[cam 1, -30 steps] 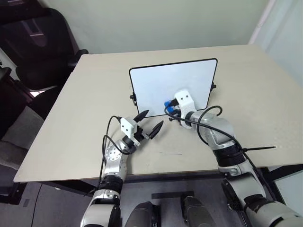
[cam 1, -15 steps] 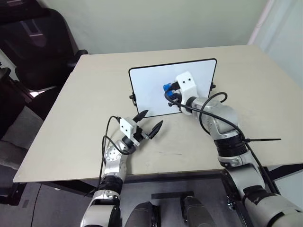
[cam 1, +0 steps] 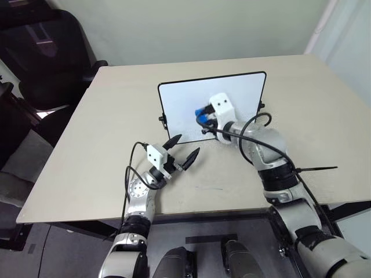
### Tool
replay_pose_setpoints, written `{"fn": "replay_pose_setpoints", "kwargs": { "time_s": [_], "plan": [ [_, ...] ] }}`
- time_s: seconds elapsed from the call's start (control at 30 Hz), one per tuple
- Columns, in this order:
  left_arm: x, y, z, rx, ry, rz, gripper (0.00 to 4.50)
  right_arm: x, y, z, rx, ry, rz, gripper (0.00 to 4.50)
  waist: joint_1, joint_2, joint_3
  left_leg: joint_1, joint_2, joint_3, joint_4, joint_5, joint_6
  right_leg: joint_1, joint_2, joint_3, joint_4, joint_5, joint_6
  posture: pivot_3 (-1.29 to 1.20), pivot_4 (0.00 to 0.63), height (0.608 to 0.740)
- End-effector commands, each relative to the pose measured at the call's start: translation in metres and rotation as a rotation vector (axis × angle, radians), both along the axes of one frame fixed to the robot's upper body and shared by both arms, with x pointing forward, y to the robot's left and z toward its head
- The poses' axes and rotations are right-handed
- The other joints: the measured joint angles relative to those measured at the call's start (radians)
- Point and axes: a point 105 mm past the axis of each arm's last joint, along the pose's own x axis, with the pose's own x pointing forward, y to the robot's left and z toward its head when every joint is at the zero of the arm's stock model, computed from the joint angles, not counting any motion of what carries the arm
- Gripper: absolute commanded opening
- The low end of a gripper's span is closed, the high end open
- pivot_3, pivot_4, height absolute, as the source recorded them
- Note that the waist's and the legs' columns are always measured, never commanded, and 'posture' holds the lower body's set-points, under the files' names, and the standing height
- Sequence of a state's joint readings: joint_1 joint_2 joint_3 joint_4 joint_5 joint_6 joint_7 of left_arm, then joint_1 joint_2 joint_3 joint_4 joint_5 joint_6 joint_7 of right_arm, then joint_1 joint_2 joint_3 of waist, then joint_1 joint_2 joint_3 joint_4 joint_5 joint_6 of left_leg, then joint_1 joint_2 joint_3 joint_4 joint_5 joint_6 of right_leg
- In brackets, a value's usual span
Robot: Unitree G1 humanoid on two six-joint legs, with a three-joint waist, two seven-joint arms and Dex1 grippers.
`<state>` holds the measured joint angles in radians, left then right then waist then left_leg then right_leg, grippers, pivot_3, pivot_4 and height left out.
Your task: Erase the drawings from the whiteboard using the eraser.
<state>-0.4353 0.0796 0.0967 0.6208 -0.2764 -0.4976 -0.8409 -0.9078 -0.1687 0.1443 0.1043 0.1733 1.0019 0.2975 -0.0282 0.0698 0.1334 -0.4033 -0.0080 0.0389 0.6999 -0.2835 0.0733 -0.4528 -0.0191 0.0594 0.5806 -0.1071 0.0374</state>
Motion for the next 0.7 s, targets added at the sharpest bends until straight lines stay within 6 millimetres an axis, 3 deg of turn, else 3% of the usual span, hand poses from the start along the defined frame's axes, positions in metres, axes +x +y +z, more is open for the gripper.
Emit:
{"fn": "replay_pose_setpoints", "kwargs": {
  "time_s": [0.03,0.2,0.27,0.37,0.5,0.7],
  "plan": [
    [-0.005,0.0,-0.019,-0.023,0.059,0.013,4.5,0.004,-0.003,0.02,0.04,-0.078,-0.007,0.43,0.0,0.0,0.0,0.0,0.0,0.0,0.0,0.0,0.0,0.0,0.0,0.0,0.0,0.0,0.0,0.0,0.15,0.726],
    [-0.005,-0.001,-0.018,-0.022,0.056,0.015,4.5,-0.004,-0.003,-0.028,-0.043,0.061,0.007,0.43,0.0,0.0,0.0,0.001,0.0,0.0,0.0,0.0,0.0,0.001,0.0,0.0,0.0,0.0,-0.001,0.0,0.15,0.726],
    [-0.005,-0.001,-0.018,-0.024,0.056,0.016,4.5,-0.006,-0.003,-0.034,-0.053,0.071,0.007,0.43,0.0,0.0,0.0,0.002,0.0,0.0,0.0,0.0,0.0,0.002,0.0,0.0,0.0,0.0,0.0,0.0,0.15,0.726],
    [-0.005,0.0,-0.019,-0.024,0.057,0.018,4.5,-0.005,-0.006,-0.029,-0.043,0.057,-0.006,0.43,0.0,0.0,0.0,0.001,0.0,0.0,0.0,0.0,0.0,0.002,0.0,0.0,0.0,0.0,0.0,0.0,0.15,0.726],
    [-0.005,-0.001,-0.019,-0.021,0.058,0.021,4.5,0.005,-0.036,-0.011,-0.048,-0.002,-0.095,0.43,0.004,0.0,0.0,0.0,0.0,0.0,0.0,0.0,0.0,0.002,0.0,0.0,0.001,0.0,0.0,0.0,0.15,0.726],
    [-0.004,-0.002,-0.02,-0.021,0.062,0.019,4.5,0.012,-0.06,0.013,-0.01,-0.054,-0.174,0.43,0.002,0.0,0.0,0.001,0.0,0.0,0.0,0.0,0.0,0.003,0.0,0.0,0.0,0.0,-0.001,0.0,0.15,0.726]
  ]
}}
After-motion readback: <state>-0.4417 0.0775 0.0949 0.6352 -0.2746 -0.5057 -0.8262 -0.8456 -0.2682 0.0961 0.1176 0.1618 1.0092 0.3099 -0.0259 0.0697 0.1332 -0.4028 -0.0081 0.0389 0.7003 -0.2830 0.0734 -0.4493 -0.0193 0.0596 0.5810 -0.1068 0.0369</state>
